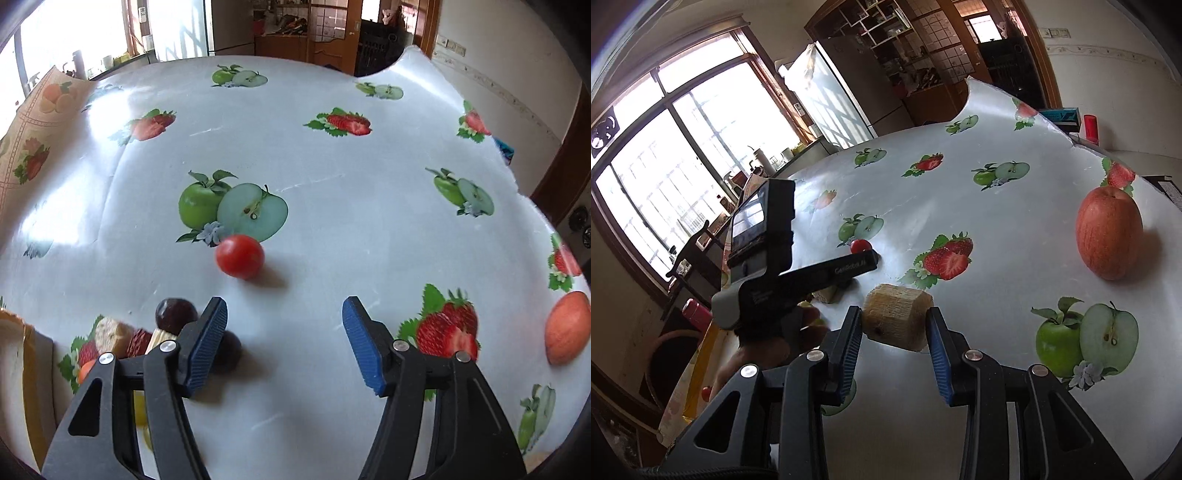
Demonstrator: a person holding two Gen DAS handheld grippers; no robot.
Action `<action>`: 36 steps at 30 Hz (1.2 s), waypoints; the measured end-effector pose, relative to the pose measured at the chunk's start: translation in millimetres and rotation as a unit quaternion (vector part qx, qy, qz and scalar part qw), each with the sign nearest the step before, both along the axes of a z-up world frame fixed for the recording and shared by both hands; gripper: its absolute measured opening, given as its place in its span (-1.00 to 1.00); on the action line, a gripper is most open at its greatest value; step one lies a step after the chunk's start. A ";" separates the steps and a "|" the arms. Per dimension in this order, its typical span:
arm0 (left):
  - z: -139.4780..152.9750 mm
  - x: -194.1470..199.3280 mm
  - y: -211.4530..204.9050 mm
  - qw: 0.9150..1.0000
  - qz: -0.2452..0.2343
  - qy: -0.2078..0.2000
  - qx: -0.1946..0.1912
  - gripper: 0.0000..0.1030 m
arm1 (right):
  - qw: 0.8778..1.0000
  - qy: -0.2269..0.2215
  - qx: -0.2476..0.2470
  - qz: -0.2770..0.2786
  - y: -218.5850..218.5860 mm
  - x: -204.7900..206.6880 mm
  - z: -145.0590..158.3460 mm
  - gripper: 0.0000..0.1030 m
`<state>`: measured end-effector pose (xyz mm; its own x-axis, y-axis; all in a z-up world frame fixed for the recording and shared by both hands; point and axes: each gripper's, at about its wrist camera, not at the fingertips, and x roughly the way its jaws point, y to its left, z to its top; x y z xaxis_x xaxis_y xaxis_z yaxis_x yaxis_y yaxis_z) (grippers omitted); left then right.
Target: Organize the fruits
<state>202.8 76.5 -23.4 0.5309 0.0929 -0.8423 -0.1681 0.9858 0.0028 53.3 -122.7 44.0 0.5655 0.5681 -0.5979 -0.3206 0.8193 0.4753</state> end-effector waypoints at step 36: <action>84.8 -247.3 100.7 0.981 -0.058 -0.132 -0.131 -1.00 | 0.995 -0.008 0.001 0.101 89.7 -34.8 6.2 -0.31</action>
